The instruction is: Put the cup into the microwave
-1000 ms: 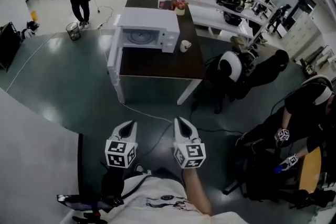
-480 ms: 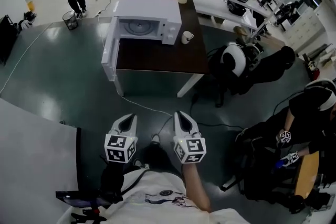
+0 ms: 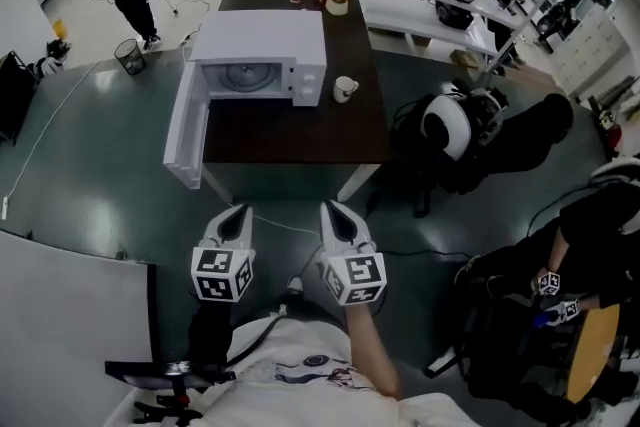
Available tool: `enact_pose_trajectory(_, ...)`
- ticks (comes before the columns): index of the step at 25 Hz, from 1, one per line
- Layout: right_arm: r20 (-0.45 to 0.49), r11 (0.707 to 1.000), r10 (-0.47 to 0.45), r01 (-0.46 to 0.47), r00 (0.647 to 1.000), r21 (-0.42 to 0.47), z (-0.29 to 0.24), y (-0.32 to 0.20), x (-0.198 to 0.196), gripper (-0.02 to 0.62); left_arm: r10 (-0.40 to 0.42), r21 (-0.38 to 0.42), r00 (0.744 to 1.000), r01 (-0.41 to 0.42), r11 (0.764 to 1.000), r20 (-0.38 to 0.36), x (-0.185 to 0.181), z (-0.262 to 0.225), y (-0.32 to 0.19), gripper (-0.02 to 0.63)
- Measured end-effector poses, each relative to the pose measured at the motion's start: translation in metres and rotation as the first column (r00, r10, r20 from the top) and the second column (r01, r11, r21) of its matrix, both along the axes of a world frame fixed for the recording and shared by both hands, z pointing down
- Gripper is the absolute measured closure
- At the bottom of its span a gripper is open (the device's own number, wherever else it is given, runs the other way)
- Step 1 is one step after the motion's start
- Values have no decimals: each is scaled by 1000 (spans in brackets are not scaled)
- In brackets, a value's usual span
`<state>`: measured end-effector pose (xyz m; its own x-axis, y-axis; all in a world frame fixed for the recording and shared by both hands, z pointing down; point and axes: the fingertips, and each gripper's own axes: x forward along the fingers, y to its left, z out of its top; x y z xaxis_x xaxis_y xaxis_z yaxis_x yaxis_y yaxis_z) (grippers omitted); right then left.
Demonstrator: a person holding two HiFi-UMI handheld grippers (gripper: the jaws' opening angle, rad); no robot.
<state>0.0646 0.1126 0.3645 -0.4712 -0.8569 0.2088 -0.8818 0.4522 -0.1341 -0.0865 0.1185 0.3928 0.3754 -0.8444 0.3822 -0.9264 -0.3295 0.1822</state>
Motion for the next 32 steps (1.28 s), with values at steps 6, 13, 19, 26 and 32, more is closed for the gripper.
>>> enact_pose_trajectory(6,20,1000,12,-11,1000,-27,8,-31,24,595,-11,-31,1000,12,999,11,16,9,-33,606)
enact_pose_trajectory(13,26,998,17,-16,1000,-57,18,-69,30,595,-13,-59,1000,13,998,7,20,18,-74,606)
enact_pose_trajectory(19,-2,998,32,-32,999,-57,23,-117,28,594,33,-67,999,-34,997,-21,28,30,-138,606)
enact_pose_trajectory(26,-34,996,72,-74,997,-44,17,-190,24,594,90,-57,995,-92,994,-47,30,29,-220,606)
enact_pose_trajectory(32,-58,990,75,-81,996,-115,38,-225,9,594,124,-126,990,-132,983,-73,29,54,-250,606)
